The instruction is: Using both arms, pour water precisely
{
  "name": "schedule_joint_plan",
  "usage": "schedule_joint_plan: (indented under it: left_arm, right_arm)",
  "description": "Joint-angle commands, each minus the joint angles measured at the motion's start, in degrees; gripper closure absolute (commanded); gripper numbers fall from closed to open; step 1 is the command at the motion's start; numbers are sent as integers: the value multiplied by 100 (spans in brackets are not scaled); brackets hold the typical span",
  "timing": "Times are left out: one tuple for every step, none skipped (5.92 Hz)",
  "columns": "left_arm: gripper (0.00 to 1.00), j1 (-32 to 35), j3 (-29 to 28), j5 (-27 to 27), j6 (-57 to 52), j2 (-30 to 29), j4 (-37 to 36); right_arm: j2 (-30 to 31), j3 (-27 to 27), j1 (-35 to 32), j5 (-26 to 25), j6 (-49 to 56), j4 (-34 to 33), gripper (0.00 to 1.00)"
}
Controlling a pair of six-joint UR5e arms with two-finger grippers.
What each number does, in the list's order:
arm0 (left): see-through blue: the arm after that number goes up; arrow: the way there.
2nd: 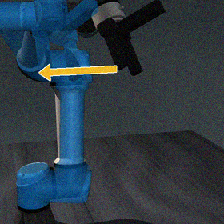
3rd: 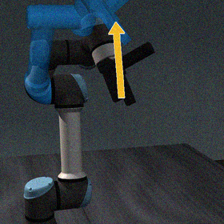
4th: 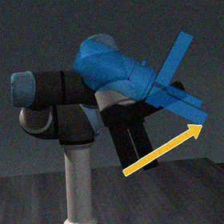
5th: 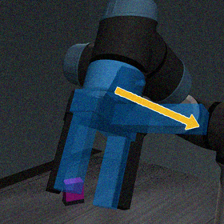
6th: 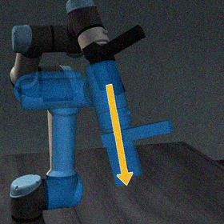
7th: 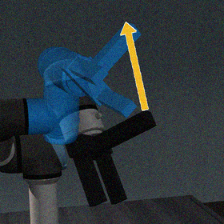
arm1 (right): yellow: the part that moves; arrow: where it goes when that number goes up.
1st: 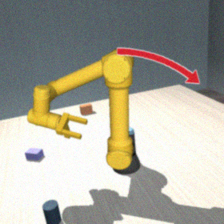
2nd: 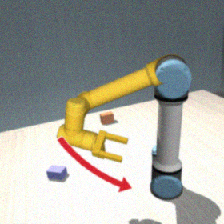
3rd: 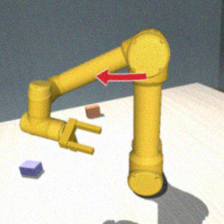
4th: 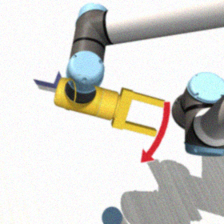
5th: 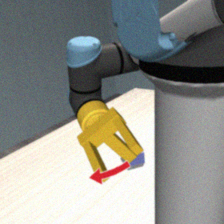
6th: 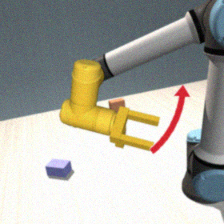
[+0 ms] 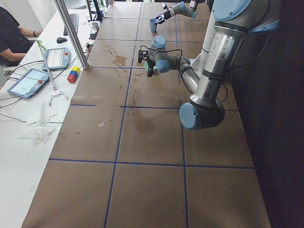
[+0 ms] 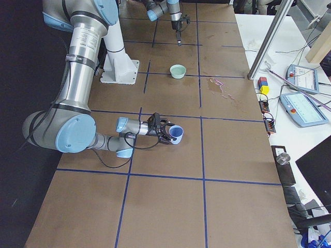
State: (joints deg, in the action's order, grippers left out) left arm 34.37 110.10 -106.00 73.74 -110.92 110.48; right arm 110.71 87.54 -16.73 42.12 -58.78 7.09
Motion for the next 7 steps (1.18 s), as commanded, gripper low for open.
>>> schedule_joint_plan:
  left_arm:
    - [0, 0, -15, 0, 0, 0, 0]
    - [0, 0, -15, 0, 0, 0, 0]
    - [0, -9, -24, 0, 0, 0, 0]
    - [0, -9, -33, 0, 0, 0, 0]
    - [0, -18, -50, 0, 0, -9, 0]
    - [0, -44, -94, 0, 0, -18, 0]
    - [0, -61, -147, -9, 0, -70, -9]
  right_arm:
    - [143, 202, -163, 164, 94, -6, 0]
    - [135, 219, -486, 539, 130, -6, 0]
    - [143, 307, -872, 1039, 139, -40, 0]
    - [135, 290, -1146, 1410, 139, -58, 0]
    - [126, 299, -1375, 1709, 139, -67, 0]
    - [65, 342, -1908, 2373, 139, -241, 0]
    - [21, 421, -2435, 3059, 147, -426, 0]
